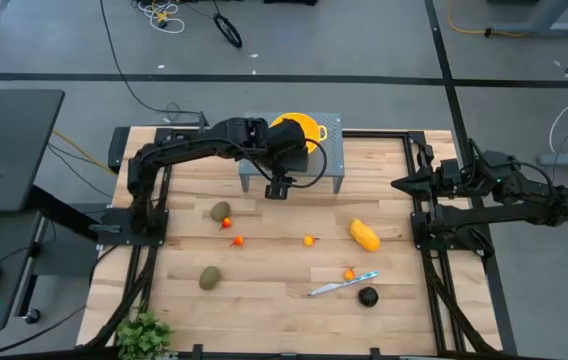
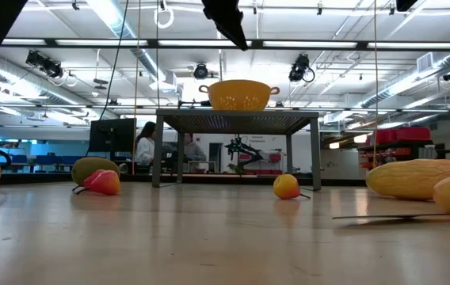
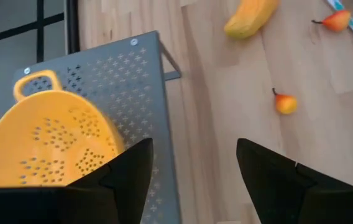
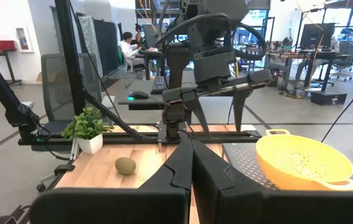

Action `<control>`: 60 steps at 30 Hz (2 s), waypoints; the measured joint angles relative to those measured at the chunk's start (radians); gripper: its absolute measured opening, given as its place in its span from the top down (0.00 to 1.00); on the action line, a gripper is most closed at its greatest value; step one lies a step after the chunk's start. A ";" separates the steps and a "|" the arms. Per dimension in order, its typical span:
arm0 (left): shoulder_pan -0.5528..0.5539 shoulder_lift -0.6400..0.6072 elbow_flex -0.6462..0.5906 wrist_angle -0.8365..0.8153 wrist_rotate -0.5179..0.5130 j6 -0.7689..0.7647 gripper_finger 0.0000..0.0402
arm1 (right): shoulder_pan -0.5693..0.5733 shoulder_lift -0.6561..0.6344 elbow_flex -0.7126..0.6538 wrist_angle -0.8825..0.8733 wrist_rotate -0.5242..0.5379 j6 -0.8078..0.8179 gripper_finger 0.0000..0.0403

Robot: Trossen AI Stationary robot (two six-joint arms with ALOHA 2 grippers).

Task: Pick & Place Fruit
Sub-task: Put the yellow pear into the yellow strainer bowl on the shelf

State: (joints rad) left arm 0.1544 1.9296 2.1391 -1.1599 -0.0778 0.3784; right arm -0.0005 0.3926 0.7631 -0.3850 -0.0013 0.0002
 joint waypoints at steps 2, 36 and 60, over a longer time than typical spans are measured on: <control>-0.001 0.000 0.000 -0.005 0.017 0.000 0.40 | 0.000 0.000 0.000 0.000 0.000 0.000 0.98; 0.029 -0.263 -0.355 0.132 0.067 -0.058 0.40 | 0.000 0.000 0.000 0.000 0.000 0.000 0.98; 0.149 -0.676 -0.707 0.318 -0.011 -0.046 0.40 | 0.000 0.000 0.000 0.000 0.000 0.000 0.98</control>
State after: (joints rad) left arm 0.3030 1.2531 1.4319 -0.8423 -0.0886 0.3322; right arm -0.0002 0.3923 0.7631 -0.3847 -0.0013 0.0002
